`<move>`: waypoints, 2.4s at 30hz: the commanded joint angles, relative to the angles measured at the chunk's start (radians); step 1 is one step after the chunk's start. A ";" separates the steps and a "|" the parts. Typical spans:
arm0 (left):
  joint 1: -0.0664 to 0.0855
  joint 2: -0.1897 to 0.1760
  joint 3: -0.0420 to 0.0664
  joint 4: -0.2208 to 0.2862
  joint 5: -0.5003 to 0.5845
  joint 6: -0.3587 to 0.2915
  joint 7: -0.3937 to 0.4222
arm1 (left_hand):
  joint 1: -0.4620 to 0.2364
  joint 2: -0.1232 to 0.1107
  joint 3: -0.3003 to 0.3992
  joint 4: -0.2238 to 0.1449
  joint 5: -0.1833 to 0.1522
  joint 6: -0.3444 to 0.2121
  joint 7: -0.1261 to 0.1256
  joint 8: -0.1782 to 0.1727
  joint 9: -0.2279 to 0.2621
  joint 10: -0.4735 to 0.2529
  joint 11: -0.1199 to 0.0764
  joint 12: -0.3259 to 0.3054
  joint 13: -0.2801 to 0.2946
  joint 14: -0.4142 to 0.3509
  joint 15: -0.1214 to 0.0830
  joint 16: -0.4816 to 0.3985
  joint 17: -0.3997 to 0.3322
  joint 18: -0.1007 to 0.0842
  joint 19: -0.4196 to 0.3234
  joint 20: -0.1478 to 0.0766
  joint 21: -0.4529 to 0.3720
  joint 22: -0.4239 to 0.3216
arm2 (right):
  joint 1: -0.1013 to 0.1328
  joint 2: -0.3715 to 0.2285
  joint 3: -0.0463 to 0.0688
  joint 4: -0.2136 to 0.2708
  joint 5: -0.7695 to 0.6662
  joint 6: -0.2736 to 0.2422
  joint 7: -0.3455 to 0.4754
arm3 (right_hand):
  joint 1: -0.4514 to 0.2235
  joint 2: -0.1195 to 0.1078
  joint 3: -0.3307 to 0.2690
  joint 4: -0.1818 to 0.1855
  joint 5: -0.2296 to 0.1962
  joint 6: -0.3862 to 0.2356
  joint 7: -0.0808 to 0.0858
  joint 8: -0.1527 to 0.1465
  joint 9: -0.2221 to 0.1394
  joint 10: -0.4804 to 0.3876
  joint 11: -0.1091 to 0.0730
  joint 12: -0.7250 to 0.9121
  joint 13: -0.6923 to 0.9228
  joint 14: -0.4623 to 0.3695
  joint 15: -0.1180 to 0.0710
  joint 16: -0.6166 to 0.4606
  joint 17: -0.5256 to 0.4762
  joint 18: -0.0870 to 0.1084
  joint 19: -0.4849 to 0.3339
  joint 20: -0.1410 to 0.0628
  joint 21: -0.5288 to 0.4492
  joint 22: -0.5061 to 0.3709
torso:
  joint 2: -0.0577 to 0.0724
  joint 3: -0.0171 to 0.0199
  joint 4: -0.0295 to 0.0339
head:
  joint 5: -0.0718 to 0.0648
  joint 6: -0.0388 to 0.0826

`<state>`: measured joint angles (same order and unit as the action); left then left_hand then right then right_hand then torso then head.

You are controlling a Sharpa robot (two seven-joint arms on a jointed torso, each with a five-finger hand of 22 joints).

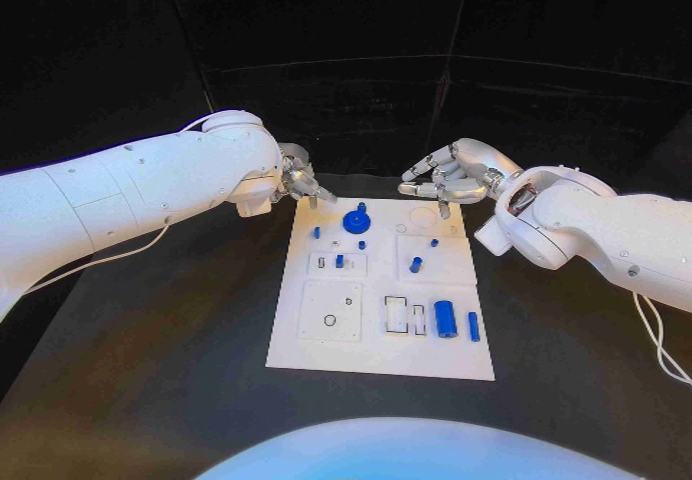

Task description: Assemble the parts on the task board

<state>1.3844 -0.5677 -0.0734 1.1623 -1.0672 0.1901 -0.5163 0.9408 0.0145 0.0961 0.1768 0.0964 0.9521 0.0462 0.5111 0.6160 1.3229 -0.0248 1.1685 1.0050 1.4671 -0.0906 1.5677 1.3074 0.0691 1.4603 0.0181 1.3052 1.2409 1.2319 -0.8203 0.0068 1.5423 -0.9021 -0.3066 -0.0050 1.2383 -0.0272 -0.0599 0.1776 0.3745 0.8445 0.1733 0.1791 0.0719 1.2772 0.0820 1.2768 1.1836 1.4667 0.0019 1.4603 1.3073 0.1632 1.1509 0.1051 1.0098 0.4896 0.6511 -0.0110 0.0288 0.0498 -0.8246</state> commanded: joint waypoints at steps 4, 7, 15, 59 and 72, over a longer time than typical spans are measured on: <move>-0.001 0.051 -0.002 -0.123 -0.006 0.116 0.006 | 0.025 0.009 -0.039 0.012 -0.005 -0.028 0.017 -0.033 -0.025 -0.050 0.014 -0.054 -0.068 0.104 0.015 0.003 0.263 0.012 -0.017 0.012 -0.030 -0.029 | 0.002 0.003 0.001 -0.001 0.004 0.008 0.006 | -0.004 0.005 -0.002 0.004 0.006 -0.007 -0.002 0.004 -0.001 -0.005 0.002 0.005 -0.002 0.056 0.000 -0.005 0.041 0.014 0.003 0.000 -0.005 -0.002 | 0.002 -0.0022 -0.0002 | 0.002 0.003; -0.005 0.067 -0.002 -0.159 -0.006 0.131 0.008 | 0.029 0.010 -0.044 0.014 -0.006 -0.030 0.019 -0.036 -0.029 -0.052 0.015 -0.055 -0.070 0.104 0.017 0.003 0.263 0.012 -0.018 0.014 -0.031 -0.030 | 0.002 0.003 0.001 -0.002 0.004 0.009 0.004 | -0.003 0.005 -0.003 0.005 0.008 -0.007 -0.002 0.005 -0.001 -0.005 0.002 0.005 -0.002 0.056 0.000 -0.005 0.041 0.014 0.003 0.000 -0.006 -0.003 | 0.001 -0.0015 -0.0002 | 0.004 0.002; -0.025 0.106 -0.003 -0.239 -0.006 0.156 0.010 | 0.037 0.009 -0.055 0.015 -0.008 -0.025 0.019 -0.038 -0.034 -0.049 0.016 -0.050 -0.067 0.104 0.019 0.003 0.263 0.013 -0.019 0.016 -0.035 -0.033 | 0.002 0.006 0.001 -0.004 0.004 0.007 0.004 | -0.003 0.005 -0.003 0.005 0.008 -0.007 -0.002 0.005 -0.001 -0.005 0.002 0.005 -0.002 0.056 0.000 -0.006 0.040 0.014 0.003 0.000 -0.006 -0.003 | 0.002 -0.0025 0.0003 | 0.008 -0.001; -0.066 0.172 -0.002 -0.313 -0.006 0.238 0.036 | 0.120 0.031 -0.134 0.012 -0.043 0.013 0.017 -0.061 -0.082 -0.043 0.015 -0.046 -0.073 0.104 0.018 0.003 0.263 0.012 -0.016 0.018 -0.031 -0.022 | 0.002 0.024 0.001 -0.013 0.004 0.008 0.006 | 0.012 0.012 -0.006 0.007 0.020 -0.010 -0.002 0.007 -0.001 -0.007 0.002 0.005 -0.003 0.056 0.000 -0.006 0.040 0.015 0.002 0.000 -0.009 -0.008 | 0.000 -0.0012 0.0012 | 0.012 -0.008; -0.069 0.177 -0.002 -0.320 -0.006 0.246 0.031 | 0.167 0.053 -0.136 -0.013 -0.042 0.020 0.016 -0.066 -0.094 -0.042 0.014 -0.046 -0.077 0.104 0.018 0.003 0.263 0.012 -0.016 0.018 -0.031 -0.020 | 0.002 0.025 0.001 -0.013 0.004 0.009 0.006 | 0.020 0.016 -0.008 0.008 0.028 -0.010 -0.002 0.009 -0.001 -0.008 0.002 0.005 -0.003 0.056 0.000 -0.007 0.039 0.015 0.002 0.000 -0.010 -0.009 | 0.000 -0.0007 0.0008 | 0.011 -0.010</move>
<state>1.3147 -0.3919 -0.0756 0.8434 -1.0674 0.4190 -0.4871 1.0994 0.0705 -0.0393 0.1700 0.0580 0.9659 0.0618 0.4494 0.5228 1.2773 -0.0108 1.1171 0.9298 1.4634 -0.0765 1.5677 1.3074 0.0690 1.4460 0.0323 1.2743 1.2192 1.2317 -0.7959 0.0069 1.5290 -0.9014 -0.3033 -0.0060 1.2502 -0.0154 -0.0650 0.1827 0.3988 0.8412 0.1700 0.1829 0.0719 1.2773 0.0821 1.2767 1.1811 1.4667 0.0019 1.4570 1.3077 0.1631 1.1509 0.1051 1.0056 0.4825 0.6510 -0.0121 0.0297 0.0613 -0.8344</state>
